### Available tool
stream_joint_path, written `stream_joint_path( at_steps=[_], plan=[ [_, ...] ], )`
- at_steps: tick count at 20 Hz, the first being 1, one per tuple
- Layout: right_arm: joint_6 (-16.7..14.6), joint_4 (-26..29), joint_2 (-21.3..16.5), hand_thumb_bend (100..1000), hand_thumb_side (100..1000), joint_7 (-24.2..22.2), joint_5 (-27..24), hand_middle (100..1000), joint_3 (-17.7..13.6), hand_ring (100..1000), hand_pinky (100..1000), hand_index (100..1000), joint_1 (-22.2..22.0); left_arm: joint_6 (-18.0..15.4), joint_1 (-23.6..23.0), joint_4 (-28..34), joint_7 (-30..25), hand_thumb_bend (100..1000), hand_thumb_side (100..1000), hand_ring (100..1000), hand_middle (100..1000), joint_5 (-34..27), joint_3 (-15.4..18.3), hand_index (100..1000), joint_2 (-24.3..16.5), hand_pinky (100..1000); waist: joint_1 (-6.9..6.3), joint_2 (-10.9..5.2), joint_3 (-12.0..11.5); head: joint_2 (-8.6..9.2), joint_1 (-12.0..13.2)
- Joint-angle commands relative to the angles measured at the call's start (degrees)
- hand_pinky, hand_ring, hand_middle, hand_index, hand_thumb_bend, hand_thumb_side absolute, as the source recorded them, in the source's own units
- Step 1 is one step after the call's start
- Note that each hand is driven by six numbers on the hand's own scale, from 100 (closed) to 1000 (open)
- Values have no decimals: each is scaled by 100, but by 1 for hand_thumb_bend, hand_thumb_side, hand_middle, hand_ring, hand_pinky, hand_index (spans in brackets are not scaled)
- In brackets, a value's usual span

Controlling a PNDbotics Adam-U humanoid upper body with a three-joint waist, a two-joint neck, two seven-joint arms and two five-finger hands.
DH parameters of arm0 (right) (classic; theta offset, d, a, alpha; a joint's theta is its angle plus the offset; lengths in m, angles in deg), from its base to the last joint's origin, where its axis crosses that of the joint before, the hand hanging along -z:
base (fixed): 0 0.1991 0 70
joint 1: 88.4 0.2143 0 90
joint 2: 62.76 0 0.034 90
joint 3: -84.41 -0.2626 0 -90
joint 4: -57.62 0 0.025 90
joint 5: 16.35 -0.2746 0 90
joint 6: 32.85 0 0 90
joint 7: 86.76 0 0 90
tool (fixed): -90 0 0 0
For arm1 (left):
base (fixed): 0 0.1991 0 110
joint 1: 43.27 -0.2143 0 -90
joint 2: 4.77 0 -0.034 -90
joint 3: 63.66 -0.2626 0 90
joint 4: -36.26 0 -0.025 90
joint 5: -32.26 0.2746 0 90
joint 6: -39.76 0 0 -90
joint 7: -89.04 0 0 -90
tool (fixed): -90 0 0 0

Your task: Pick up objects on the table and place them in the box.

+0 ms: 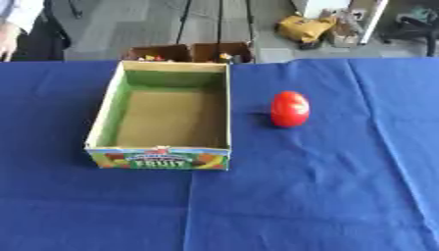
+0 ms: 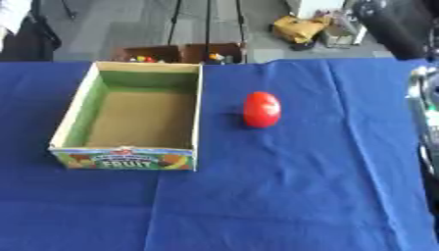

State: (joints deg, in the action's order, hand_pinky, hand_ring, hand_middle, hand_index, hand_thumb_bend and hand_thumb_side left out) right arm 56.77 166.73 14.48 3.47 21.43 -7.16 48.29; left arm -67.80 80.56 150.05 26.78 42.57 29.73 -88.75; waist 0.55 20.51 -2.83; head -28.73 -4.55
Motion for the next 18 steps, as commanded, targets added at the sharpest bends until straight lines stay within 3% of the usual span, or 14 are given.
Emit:
stream_joint_path(
  at_steps=[1,6,12,14,18],
  plan=[
    [30,-597,-417,100,909,-993,269,827,187,853,755,942,394,9,42,80,-41,100,990,837,689,-17,-14,761,-77,698,17,-163,-10,-53,-32],
    [-370,-1776,-568,100,934,-2000,549,860,446,871,760,963,1044,24,32,80,-75,100,989,837,689,-31,-36,761,-87,698,42,-195,-13,-89,-76],
    [-793,-3176,-468,101,1000,-2478,953,883,627,891,776,976,1616,34,25,80,-106,100,989,837,689,-45,-57,761,-98,698,51,-219,-24,-97,-148],
    [-961,-3564,-409,195,1000,-2593,1086,885,676,899,781,987,1756,41,25,80,-118,100,989,837,689,-50,-65,761,-99,698,49,-220,-25,-95,-167],
    [-1202,-4188,-273,301,1000,-2752,1264,894,719,906,786,999,1978,46,28,80,-131,100,988,838,689,-60,-75,760,-97,698,47,-214,-24,-83,-209]
  ],
)
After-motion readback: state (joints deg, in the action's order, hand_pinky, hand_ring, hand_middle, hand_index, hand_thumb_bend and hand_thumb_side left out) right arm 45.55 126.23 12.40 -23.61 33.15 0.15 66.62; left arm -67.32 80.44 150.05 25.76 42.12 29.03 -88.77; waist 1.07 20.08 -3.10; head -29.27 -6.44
